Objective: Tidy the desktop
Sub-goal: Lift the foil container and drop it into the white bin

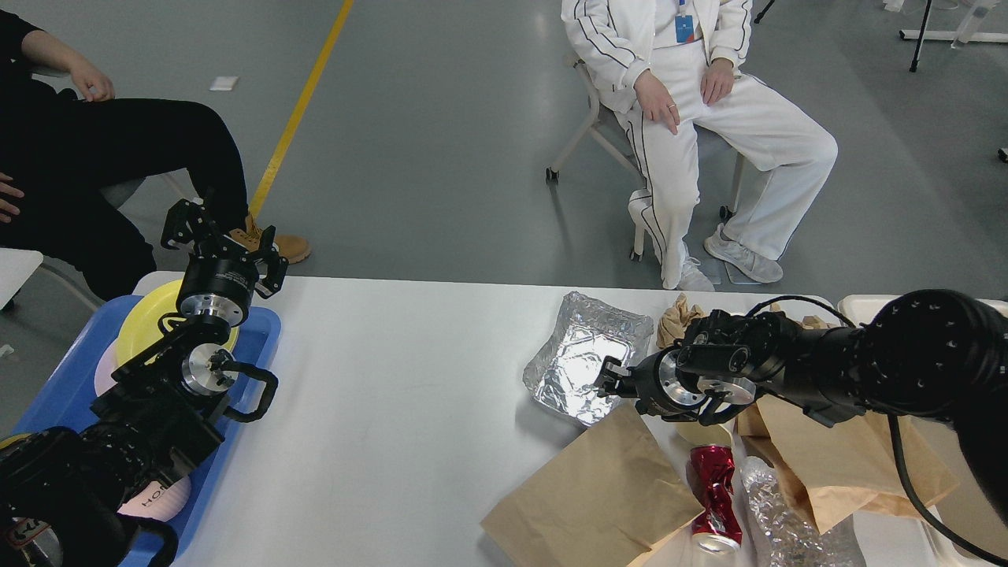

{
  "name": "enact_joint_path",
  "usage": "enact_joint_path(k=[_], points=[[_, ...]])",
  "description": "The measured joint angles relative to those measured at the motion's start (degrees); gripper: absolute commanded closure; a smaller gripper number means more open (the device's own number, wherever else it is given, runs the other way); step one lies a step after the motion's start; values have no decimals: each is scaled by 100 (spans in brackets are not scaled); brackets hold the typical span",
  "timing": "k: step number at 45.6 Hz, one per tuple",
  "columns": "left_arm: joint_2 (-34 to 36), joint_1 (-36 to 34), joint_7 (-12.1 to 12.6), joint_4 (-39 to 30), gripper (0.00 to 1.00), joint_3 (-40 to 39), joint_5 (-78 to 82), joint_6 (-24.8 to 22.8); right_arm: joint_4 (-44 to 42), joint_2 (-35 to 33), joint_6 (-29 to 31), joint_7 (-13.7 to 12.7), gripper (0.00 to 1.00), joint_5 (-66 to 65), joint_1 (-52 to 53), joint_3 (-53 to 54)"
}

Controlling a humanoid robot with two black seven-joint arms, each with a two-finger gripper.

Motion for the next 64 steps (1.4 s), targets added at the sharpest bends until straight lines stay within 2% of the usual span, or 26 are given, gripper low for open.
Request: enact_joint_path(k=[6, 10, 26, 39, 64], points=[[0, 0, 0, 0, 4, 0, 0, 0, -108, 6, 1, -3, 84, 1, -72, 34], [0, 0, 0, 0, 4, 0, 0, 0, -144, 7, 1, -3, 100, 6, -127, 111], [0, 0, 0, 0, 4, 0, 0, 1, 26, -74, 182, -3, 100, 26, 14, 489], [0, 0, 0, 0, 4, 0, 0, 2, 459, -781, 898, -11, 100, 32, 907, 961], [0, 0, 0, 0, 4, 0, 0, 2, 457, -2315, 2442, -5, 100, 36, 3216, 965]])
